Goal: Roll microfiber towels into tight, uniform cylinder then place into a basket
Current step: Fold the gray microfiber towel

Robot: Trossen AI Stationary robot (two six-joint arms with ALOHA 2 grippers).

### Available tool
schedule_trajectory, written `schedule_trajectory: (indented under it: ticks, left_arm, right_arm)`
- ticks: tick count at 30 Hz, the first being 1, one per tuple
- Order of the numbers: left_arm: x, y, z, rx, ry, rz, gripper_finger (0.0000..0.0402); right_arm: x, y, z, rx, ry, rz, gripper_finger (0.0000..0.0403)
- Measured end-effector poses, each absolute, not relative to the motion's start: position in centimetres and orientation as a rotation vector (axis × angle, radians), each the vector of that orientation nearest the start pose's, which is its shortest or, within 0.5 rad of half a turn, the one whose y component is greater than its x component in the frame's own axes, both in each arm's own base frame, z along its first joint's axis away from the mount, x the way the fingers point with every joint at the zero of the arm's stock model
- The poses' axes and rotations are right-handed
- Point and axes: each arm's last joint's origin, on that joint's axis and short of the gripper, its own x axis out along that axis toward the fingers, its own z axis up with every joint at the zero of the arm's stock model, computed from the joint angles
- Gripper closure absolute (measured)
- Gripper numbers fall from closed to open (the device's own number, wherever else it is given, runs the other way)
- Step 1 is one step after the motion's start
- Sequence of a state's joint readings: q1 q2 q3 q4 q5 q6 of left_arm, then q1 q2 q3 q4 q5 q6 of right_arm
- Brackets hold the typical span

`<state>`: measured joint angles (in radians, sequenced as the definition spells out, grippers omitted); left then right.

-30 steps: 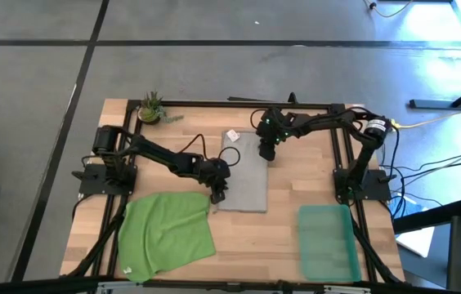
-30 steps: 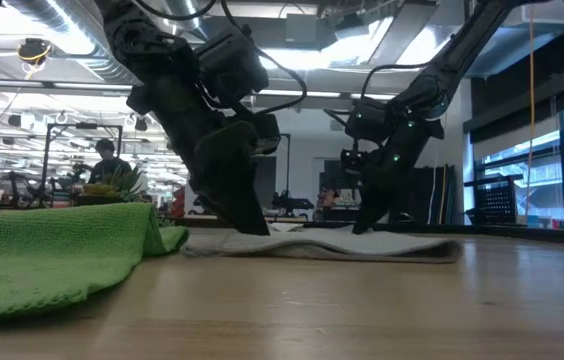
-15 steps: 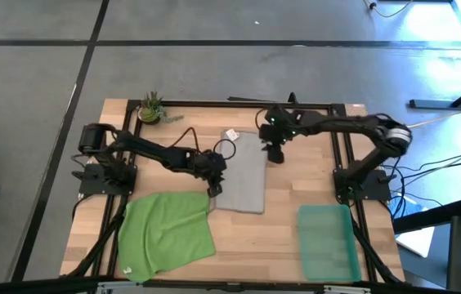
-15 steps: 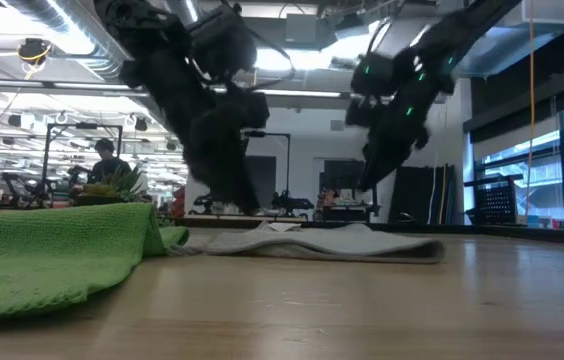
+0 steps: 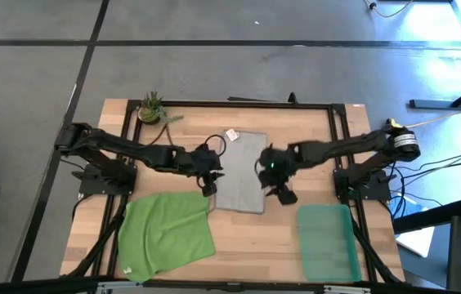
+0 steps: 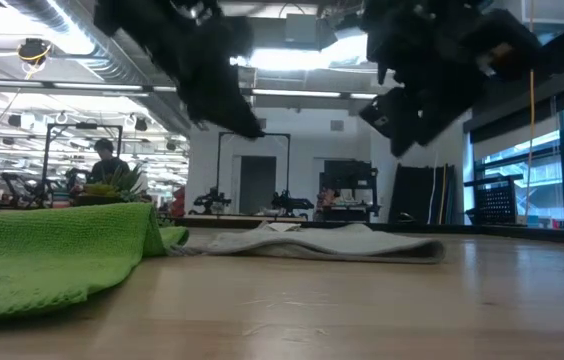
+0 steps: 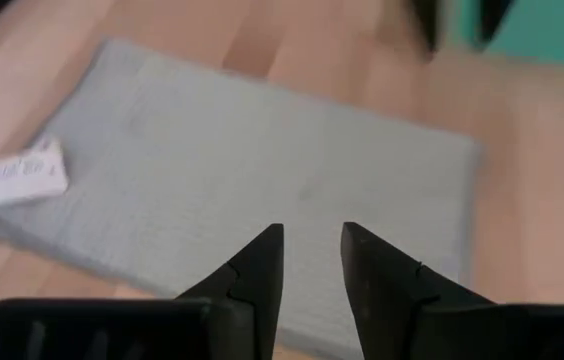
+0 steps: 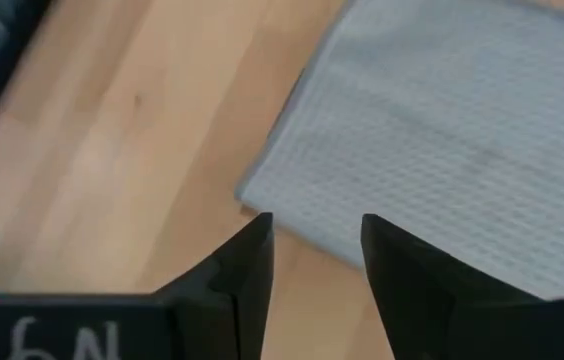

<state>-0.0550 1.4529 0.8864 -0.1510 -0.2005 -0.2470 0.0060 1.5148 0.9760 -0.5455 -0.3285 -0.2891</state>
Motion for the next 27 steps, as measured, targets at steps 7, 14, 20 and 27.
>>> schedule_trajectory:
  ticks: [7,14,20,27]
  left_arm:
    - [28.9,-2.8,24.3,-0.092,0.619,0.144,0.0302]
    - [28.6,-3.4,24.7,-0.118,0.602,0.134,0.0302]
    - [28.6,-3.3,24.8,-0.198,0.585,0.207,0.0302]
    - [28.6,-3.3,24.8,-0.230,0.581,0.220,0.0302]
  right_arm:
    - [30.2,4.3,17.3,-0.171,1.131,0.502,0.0248]
    - [30.9,6.3,15.5,-0.240,1.142,0.497,0.0248]
    - [30.9,6.6,15.5,-0.280,1.135,0.498,0.0248]
    - [31.0,6.4,15.3,-0.330,1.137,0.478,0.0248]
